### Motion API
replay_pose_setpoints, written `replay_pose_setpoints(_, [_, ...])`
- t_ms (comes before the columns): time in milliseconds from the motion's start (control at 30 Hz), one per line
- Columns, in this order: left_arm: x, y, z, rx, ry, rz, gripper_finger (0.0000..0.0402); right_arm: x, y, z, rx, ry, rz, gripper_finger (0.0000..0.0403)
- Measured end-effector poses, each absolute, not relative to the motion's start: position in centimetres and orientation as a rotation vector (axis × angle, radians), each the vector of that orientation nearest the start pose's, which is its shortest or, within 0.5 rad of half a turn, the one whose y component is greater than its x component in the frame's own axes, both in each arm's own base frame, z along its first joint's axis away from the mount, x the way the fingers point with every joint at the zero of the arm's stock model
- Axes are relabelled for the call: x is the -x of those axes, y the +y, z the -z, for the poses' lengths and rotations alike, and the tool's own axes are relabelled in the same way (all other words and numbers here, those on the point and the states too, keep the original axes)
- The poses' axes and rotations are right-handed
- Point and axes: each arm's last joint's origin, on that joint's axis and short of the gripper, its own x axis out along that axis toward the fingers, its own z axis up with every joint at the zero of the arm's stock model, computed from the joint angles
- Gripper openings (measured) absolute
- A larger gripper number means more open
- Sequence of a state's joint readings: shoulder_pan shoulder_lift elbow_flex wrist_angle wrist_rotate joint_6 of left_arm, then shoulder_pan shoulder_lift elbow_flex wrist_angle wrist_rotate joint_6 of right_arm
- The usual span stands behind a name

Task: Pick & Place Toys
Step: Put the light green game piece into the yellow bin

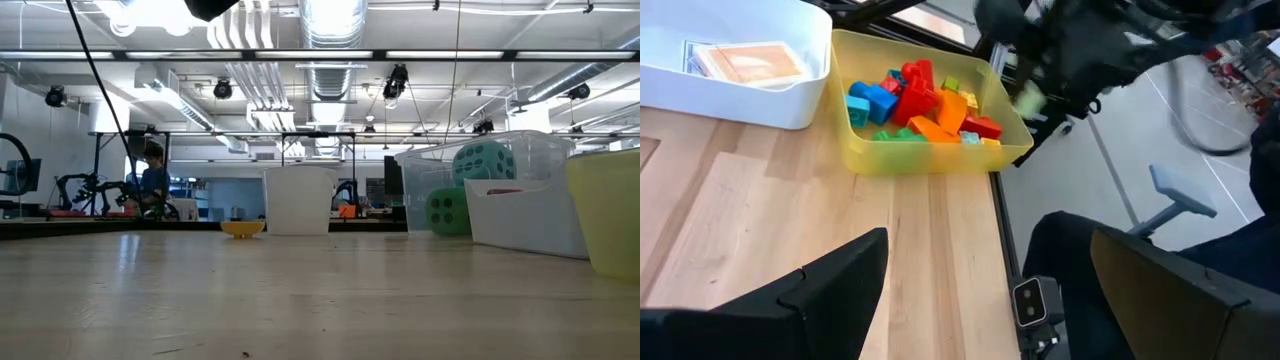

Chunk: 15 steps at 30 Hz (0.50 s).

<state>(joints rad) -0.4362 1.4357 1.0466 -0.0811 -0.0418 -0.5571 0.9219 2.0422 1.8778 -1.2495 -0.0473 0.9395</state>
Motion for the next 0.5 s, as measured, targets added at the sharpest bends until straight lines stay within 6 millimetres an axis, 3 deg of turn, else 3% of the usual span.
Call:
replay_pose_setpoints(167, [-29.0, -13.4, -28.3, 0.426, 0.562, 0.244, 0.0353, -21.8, 31.2, -26.6, -0.064, 1.619, 0.142, 0.0087])
replay_pose_setpoints(500, [-28.9, -12.8, -27.7, 0.412, 0.621, 0.21, 0.0353, -19.1, 31.6, -25.8, -0.127, 1.623, 0.246, 0.0087])
